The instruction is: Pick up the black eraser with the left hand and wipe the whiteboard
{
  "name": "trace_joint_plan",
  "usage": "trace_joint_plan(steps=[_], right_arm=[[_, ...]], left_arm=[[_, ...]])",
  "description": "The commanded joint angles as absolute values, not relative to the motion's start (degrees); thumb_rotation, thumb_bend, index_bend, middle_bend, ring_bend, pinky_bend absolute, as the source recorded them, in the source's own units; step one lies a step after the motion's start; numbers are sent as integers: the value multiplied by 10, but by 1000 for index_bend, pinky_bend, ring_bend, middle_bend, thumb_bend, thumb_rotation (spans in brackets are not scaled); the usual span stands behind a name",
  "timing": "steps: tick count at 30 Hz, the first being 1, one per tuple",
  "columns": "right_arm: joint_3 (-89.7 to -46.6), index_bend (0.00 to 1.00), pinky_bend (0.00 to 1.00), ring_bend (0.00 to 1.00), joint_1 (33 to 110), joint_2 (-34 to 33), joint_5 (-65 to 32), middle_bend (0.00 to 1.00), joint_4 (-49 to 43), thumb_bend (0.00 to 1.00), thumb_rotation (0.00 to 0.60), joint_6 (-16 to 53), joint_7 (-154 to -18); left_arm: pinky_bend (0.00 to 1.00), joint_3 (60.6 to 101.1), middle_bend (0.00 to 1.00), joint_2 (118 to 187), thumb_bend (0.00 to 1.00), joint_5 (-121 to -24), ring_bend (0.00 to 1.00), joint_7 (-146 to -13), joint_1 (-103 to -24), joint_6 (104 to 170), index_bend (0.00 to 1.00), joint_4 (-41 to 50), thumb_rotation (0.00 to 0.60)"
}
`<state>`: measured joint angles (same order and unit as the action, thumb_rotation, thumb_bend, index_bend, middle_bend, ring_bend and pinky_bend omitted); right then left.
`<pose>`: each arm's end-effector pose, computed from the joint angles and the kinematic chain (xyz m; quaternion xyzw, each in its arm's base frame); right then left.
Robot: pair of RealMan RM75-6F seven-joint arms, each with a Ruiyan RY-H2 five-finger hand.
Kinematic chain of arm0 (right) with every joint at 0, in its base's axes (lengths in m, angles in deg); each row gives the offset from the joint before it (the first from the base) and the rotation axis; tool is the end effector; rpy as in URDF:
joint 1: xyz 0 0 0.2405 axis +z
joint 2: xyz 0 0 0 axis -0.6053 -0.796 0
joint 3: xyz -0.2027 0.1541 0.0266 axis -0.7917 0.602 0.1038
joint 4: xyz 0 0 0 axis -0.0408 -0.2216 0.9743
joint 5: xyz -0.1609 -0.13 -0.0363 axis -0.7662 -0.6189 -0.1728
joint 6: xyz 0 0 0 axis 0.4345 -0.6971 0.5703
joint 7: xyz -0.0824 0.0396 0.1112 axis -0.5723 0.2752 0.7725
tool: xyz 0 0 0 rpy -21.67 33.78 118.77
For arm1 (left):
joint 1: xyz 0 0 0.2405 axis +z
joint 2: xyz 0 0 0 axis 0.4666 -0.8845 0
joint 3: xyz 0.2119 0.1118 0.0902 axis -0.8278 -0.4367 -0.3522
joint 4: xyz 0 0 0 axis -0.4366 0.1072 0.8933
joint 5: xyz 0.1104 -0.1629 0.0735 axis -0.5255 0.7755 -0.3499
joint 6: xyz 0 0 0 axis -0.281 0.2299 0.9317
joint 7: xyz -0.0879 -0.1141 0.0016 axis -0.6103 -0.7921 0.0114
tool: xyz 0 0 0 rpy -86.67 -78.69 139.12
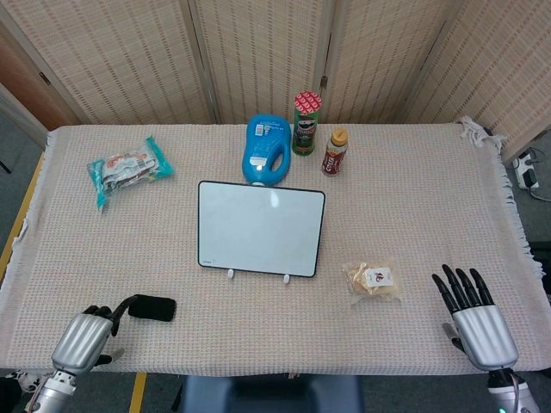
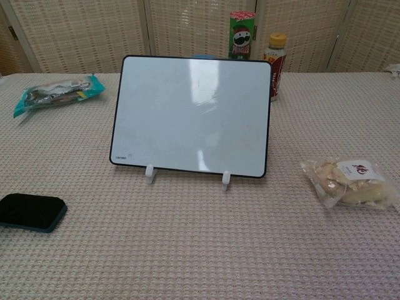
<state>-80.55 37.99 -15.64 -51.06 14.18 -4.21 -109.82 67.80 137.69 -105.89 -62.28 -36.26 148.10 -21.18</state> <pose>-0.2956 -0.1381 0.1179 0.7030 -0.2709 0.2951 0.5877 -0.2675 0.1591 0.0828 -0.7373 -0.3531 -0.3139 0.4829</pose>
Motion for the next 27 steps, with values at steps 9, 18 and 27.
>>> trace_joint_plan(steps=[9,18,27], right_arm=[[-807,0,0,50,385,-159,-502,0,150,294,600,-28,-1107],[-808,0,0,58,386,-163,-501,0,153,295,600,-28,-1104],[-807,0,0,69,389,-162,-494,0,155,294,600,-19,-1111]], left_arm=[[883,721,1000,1407,85,-940,952,-535,-431,1353,428,-236,600],[883,751,1000,1438,113,-854,951,-511,-467,1319,393,-224,600],[883,751,1000,1450,138,-822,949,-505,-483,1317,381,-209,600]])
